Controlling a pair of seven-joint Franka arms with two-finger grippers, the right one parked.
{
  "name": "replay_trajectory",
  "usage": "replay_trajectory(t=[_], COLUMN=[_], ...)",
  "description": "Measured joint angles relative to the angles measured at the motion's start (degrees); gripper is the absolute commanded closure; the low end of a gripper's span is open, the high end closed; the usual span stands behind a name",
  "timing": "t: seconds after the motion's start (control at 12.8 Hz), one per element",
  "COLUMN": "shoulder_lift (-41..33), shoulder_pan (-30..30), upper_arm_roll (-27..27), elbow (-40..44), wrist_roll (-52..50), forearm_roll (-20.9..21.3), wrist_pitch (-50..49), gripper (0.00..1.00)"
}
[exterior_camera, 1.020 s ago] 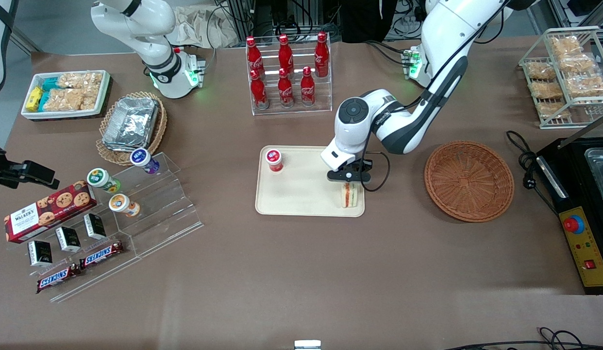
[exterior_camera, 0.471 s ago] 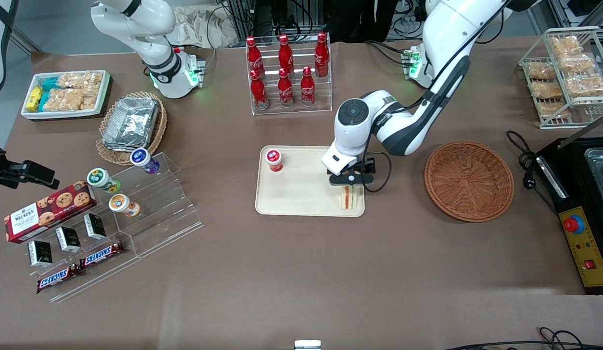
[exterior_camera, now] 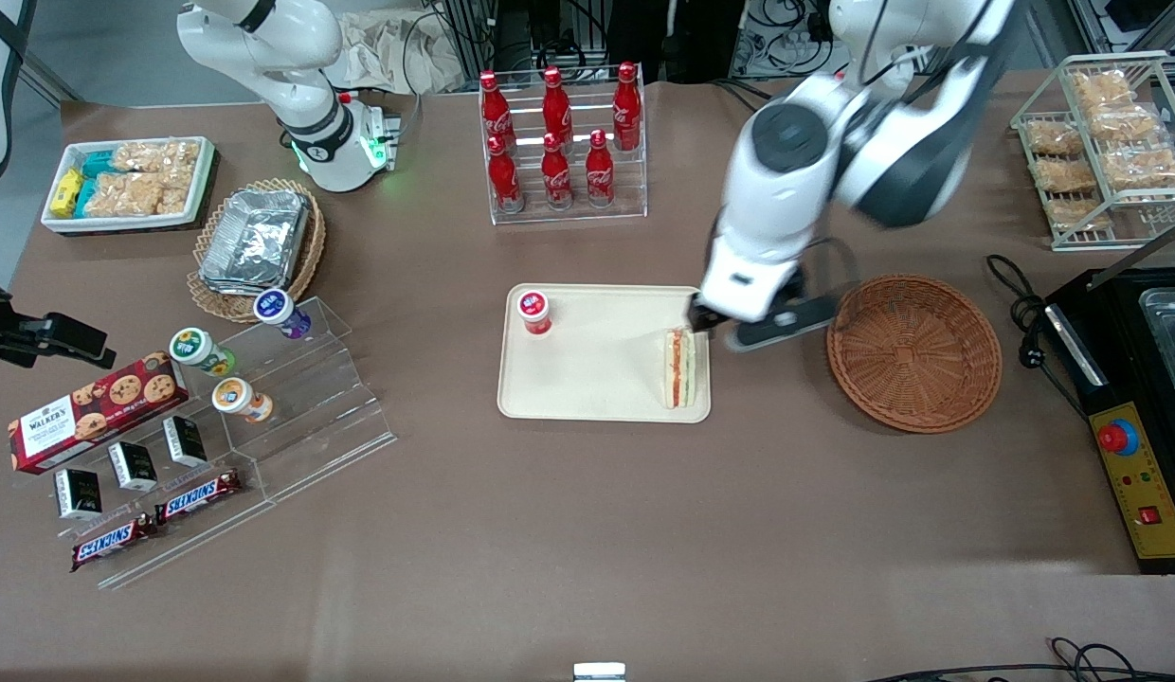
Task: Place sandwich from basket to tray
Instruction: 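Raise the left gripper up and away from the sandwich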
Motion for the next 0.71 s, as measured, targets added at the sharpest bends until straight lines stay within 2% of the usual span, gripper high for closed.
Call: replay_trajectory(t=[0.16, 0.31, 0.55, 0.71], shoulder_lift=[-5.6, -11.3, -18.0, -19.4], shoulder_pan=[-0.1, -0.5, -0.7, -0.6], upper_arm_roll=[6.8, 14.9, 25.1, 28.8], elbow=[0.0, 0.0, -0.1, 0.1], wrist_roll=[6.9, 22.5, 45.6, 53.8], forearm_roll=[-4.0, -6.7, -7.3, -7.5], wrist_pitch=[-4.5, -11.7, -20.5, -22.4], gripper=[0.0, 0.0, 0.0, 0.0])
